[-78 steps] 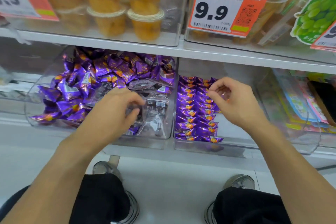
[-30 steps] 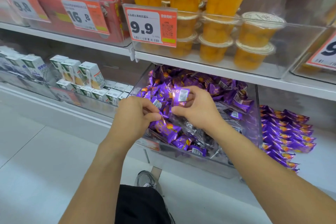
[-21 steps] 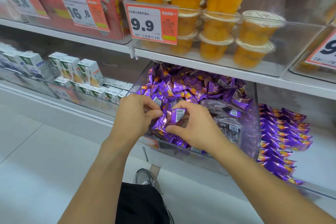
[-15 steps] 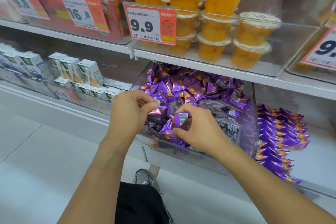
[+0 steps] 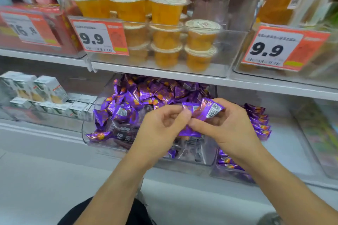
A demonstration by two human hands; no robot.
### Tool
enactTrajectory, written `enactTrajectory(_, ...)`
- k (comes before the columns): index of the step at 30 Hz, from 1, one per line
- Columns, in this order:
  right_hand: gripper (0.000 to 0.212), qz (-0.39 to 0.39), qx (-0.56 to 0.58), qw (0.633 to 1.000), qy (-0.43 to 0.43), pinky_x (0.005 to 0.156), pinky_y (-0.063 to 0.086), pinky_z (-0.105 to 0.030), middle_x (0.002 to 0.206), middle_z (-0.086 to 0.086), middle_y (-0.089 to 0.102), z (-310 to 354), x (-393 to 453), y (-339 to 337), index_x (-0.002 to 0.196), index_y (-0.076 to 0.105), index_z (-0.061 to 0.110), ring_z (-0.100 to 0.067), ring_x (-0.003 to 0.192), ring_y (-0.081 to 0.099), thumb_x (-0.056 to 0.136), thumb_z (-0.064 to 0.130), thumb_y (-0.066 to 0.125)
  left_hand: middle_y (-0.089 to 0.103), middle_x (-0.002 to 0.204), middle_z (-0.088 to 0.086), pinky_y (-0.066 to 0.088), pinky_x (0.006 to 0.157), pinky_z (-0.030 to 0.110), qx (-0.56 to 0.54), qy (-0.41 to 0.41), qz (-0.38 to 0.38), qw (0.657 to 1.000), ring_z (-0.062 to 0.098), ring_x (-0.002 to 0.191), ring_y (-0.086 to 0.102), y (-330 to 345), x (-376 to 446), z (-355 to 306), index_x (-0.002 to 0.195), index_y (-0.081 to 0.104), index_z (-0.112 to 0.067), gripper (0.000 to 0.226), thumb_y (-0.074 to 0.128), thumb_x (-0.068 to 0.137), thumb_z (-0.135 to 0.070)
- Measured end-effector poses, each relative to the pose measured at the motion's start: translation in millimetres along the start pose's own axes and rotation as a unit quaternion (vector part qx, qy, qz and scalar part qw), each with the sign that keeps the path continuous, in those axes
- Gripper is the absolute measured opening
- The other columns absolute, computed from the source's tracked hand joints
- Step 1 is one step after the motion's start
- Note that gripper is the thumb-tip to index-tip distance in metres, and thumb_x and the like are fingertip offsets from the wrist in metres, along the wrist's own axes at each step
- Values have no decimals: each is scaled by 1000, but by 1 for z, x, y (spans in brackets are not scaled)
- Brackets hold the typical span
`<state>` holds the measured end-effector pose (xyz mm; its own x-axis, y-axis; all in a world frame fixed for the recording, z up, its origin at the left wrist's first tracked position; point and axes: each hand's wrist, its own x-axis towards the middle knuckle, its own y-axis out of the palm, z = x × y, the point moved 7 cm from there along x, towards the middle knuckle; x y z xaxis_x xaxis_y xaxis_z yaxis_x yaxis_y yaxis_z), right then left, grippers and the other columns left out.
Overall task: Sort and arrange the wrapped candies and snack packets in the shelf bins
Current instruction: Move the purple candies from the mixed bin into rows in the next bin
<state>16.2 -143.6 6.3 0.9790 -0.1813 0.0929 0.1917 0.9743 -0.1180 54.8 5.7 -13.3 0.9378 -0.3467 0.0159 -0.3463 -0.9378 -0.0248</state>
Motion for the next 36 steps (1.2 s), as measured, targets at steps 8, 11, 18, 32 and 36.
enactTrajectory(8,29,15,5,997,74,61,54,-24,72,-3,73,-21,-35,-76,87,63,7,-15,63,68,70,-6,83,63,61,-6,37,40,16,63,-11,85,994,10,36,51,63,-1,0,89,68,-7,5,71,87,-10)
enactTrajectory(11,31,-52,33,995,75,72,59,-34,91,-4,77,-35,-47,-96,87,65,10,-21,81,74,68,-5,84,68,66,0,44,39,28,65,-6,124,990,25,40,60,85,-2,5,100,63,-10,9,64,92,-7)
enactTrajectory(18,31,-254,-61,965,-13,57,42,-23,86,-13,63,-38,-66,-154,84,75,33,-14,54,48,64,18,92,73,101,10,59,84,40,-4,-19,196,980,31,88,74,127,-5,9,111,60,-3,19,58,94,6)
enactTrajectory(32,28,-166,82,983,-20,83,55,-21,133,6,61,-44,-84,-134,109,76,17,-10,110,67,82,14,70,70,114,2,51,71,49,-8,9,131,991,37,79,66,139,-9,16,131,55,-36,63,69,86,6)
enactTrajectory(36,41,-180,99,979,-4,77,61,-50,123,0,68,-51,-81,-139,113,69,17,-30,93,72,80,-6,76,73,110,4,57,77,26,-51,-39,140,988,19,88,72,137,-10,23,136,48,-20,63,64,84,13)
